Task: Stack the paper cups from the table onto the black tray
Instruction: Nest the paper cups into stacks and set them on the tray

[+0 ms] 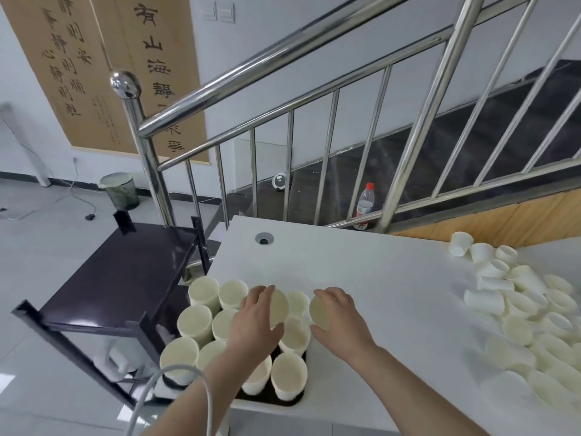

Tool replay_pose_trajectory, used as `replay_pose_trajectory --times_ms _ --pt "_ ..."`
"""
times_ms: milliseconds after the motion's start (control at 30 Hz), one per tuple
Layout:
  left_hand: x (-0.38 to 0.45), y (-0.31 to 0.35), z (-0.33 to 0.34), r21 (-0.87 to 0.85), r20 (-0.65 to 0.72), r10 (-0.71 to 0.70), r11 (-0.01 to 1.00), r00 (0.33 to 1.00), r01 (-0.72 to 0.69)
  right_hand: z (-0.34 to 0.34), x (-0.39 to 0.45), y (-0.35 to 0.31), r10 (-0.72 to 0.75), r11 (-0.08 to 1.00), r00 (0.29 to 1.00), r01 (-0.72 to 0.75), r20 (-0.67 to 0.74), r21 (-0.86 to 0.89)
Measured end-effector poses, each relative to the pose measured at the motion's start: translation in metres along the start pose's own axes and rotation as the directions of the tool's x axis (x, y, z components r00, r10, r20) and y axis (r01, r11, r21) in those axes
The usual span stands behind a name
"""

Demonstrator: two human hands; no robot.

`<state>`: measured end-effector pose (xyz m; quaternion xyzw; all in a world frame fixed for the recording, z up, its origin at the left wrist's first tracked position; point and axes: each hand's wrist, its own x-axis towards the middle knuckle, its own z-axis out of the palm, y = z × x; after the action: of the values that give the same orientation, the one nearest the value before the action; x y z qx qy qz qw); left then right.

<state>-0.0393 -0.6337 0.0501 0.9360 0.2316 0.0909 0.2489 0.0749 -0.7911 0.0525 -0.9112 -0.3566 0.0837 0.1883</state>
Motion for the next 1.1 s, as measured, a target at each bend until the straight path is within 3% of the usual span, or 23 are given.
replay_pose_trajectory --times_ms 300,1100 --pt "0.052 -0.036 -0.014 0.03 0.068 0.062 0.997 0.996 -0.064 0.015 0.046 -0.028 0.052 0.999 0.999 -0.052 -0.013 -0.012" --pt "0.093 -0.071 0.027 0.114 0.253 0.091 0.986 0.963 -0.123 0.054 0.086 -0.026 0.176 0.982 0.971 -0.162 0.16 -0.095"
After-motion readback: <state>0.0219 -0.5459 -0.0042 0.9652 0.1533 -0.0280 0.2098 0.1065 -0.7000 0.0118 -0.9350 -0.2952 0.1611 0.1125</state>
